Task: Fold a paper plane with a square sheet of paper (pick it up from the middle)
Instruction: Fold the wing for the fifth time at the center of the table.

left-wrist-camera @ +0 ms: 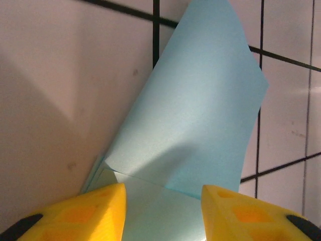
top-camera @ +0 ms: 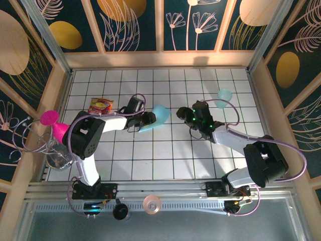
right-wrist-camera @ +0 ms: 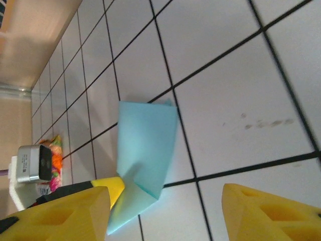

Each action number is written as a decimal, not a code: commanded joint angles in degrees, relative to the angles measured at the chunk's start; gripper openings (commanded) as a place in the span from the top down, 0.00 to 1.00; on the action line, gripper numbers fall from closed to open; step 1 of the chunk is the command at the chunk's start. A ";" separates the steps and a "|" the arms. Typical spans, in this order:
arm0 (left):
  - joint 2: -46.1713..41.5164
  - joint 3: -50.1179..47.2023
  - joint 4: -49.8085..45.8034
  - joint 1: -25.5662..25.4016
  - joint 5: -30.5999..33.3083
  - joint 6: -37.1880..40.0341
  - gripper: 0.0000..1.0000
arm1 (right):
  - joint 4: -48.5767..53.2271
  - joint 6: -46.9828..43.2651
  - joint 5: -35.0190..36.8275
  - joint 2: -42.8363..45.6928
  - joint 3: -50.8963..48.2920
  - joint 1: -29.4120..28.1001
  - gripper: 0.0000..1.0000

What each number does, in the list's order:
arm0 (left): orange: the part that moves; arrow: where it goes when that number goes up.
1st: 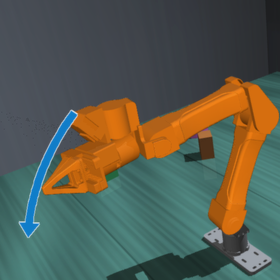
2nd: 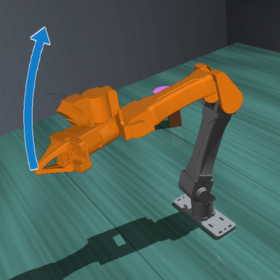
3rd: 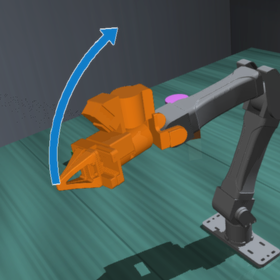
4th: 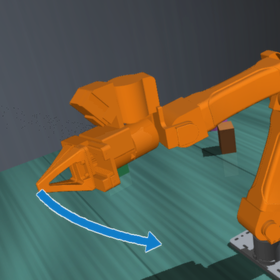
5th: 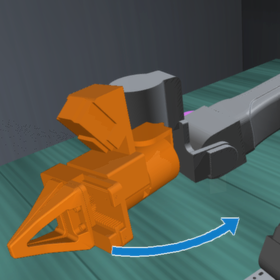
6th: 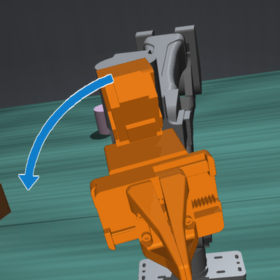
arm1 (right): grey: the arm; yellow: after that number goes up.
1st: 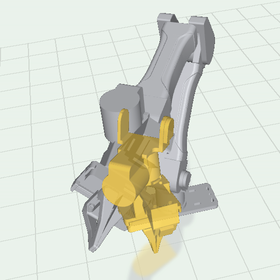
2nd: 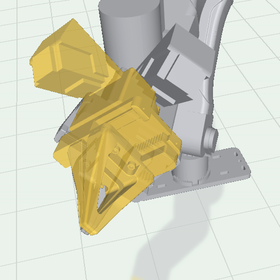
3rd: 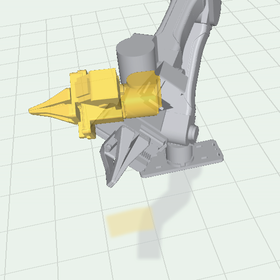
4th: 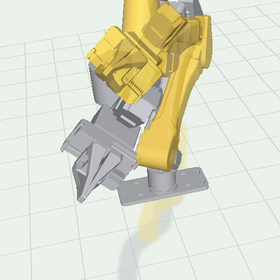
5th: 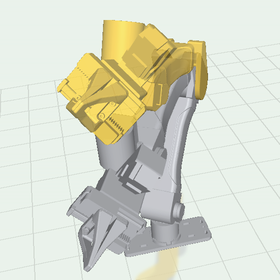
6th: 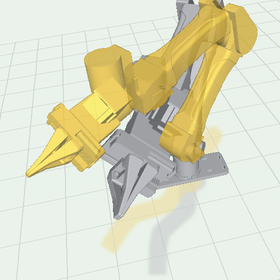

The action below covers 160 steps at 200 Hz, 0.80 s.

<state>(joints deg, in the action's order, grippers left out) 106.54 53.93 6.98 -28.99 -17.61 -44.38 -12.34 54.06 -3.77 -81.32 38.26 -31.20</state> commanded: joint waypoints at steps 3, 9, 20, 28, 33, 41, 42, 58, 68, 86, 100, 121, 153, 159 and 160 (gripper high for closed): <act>-1.00 -3.51 -0.77 -0.71 -4.44 -6.10 0.59 | -4.37 6.53 -2.67 -2.95 0.32 -3.23 0.41; -1.25 -3.88 -0.30 -0.67 -4.38 -6.80 0.60 | -5.42 7.96 -3.25 -3.85 0.32 -3.90 0.42; -1.59 -4.56 0.53 -0.68 -4.27 -8.06 0.62 | -7.51 10.66 -4.40 -5.69 0.30 -5.00 0.45; -1.61 -5.03 1.19 -0.71 -4.28 -9.15 0.64 | -9.18 12.44 -5.15 -7.15 0.32 -5.69 0.47; -1.52 -5.42 1.61 -0.71 -4.25 -9.77 0.65 | -10.27 13.34 -5.61 -8.14 0.32 -6.08 0.48; -1.40 -5.96 2.46 -0.69 -4.60 -10.76 0.66 | -11.34 14.76 -6.24 -9.46 0.45 -6.64 0.50; -1.37 -5.99 2.62 -0.70 -4.66 -10.92 0.66 | -11.36 14.89 -6.33 -9.64 0.47 -6.70 0.50; -0.95 -6.76 3.86 -0.66 -5.32 -12.66 0.69 | -12.12 16.83 -6.94 -12.11 1.17 -7.35 0.53; -0.77 -7.11 4.27 -0.71 -5.37 -13.29 0.71 | -12.78 17.53 -7.25 -13.25 1.48 -7.79 0.55; -0.78 -7.61 4.93 -0.66 -5.15 -14.14 0.73 | -11.49 17.57 -7.39 -15.41 3.15 -8.67 0.57; -0.55 -7.70 4.98 -0.63 -5.24 -14.23 0.73 | -10.47 17.48 -7.30 -16.94 4.47 -9.19 0.61; -0.55 -7.87 5.11 -0.56 -5.15 -14.29 0.74 | -10.50 17.41 -7.43 -18.58 5.26 -9.53 0.64; -0.55 -7.96 4.89 -0.67 -5.05 -13.98 0.74 | -10.83 17.13 -7.89 -20.24 6.24 -9.49 0.65; -0.55 -7.97 4.81 -0.57 -5.06 -13.98 0.74 | -10.73 17.13 -8.00 -20.60 6.40 -9.49 0.65; -0.55 -8.01 4.80 -0.56 -5.07 -13.98 0.74 | -10.71 17.13 -8.01 -20.62 6.44 -9.49 0.65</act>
<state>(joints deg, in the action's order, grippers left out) 105.03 47.55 14.41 -29.19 -22.06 -57.34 -22.20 70.91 -11.07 -100.27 42.96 -40.29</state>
